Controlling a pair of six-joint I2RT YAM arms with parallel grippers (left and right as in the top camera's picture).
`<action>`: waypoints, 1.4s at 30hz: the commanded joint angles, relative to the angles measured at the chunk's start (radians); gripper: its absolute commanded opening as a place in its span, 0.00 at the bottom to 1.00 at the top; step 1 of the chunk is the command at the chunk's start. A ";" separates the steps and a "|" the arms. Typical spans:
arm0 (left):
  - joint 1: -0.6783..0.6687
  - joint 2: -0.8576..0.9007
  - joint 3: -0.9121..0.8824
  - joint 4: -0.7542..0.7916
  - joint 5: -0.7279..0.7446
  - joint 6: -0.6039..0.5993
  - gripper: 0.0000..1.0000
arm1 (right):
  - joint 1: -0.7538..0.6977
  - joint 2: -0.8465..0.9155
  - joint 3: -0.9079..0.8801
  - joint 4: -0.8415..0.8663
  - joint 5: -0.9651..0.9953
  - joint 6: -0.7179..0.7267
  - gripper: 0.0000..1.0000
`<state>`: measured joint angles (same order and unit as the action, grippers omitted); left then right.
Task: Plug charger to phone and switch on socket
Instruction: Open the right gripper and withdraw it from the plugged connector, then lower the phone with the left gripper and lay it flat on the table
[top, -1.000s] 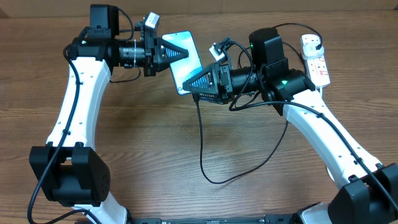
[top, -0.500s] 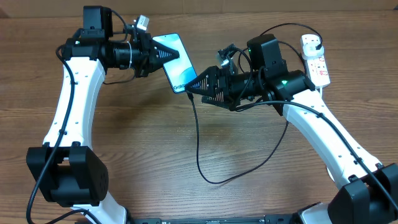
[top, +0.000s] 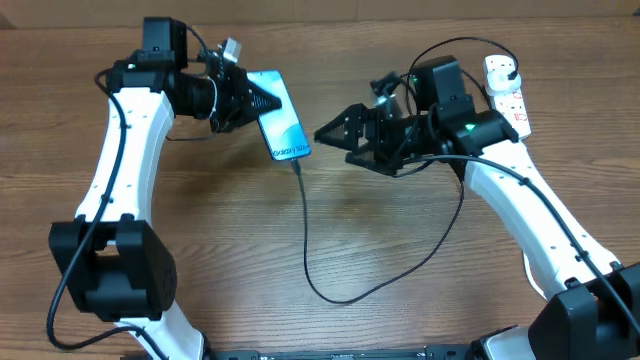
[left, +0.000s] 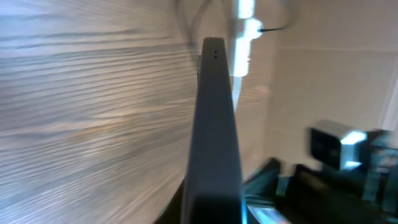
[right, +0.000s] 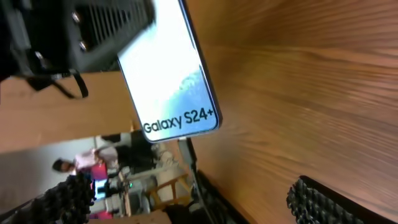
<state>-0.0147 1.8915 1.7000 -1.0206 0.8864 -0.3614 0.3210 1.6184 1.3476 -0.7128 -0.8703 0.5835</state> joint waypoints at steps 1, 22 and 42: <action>-0.026 0.005 0.004 -0.005 -0.116 0.072 0.04 | -0.056 -0.017 0.018 -0.034 0.089 -0.025 1.00; -0.115 0.160 0.004 0.010 -0.028 0.097 0.04 | -0.205 -0.017 0.013 -0.178 0.344 -0.096 1.00; -0.157 0.296 0.004 0.230 0.026 -0.036 0.04 | -0.204 -0.017 0.003 -0.189 0.373 -0.095 1.00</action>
<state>-0.1688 2.1487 1.7000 -0.8181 0.8562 -0.3134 0.1192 1.6184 1.3476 -0.9092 -0.5083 0.4969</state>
